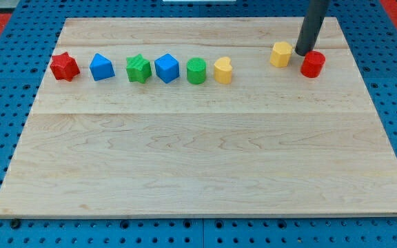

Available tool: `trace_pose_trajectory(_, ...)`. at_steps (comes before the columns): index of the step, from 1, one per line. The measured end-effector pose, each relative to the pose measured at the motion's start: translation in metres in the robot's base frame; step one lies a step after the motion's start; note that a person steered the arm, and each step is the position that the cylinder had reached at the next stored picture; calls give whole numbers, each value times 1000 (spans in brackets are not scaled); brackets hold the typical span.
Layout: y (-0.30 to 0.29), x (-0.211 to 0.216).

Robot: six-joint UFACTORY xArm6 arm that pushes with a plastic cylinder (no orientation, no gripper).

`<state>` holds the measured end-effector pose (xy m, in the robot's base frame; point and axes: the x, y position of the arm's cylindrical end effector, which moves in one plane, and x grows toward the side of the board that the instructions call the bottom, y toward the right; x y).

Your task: Move the red circle slightly down

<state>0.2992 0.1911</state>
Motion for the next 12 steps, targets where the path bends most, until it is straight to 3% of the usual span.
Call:
trace_pose_trajectory(1,-6,-22)
trace_pose_trajectory(3,-35,40)
trace_pose_trajectory(5,8,-20)
trace_pose_trajectory(6,57,12)
trace_pose_trajectory(7,36,10)
trace_pose_trajectory(8,31,-22)
trace_pose_trajectory(12,26,9)
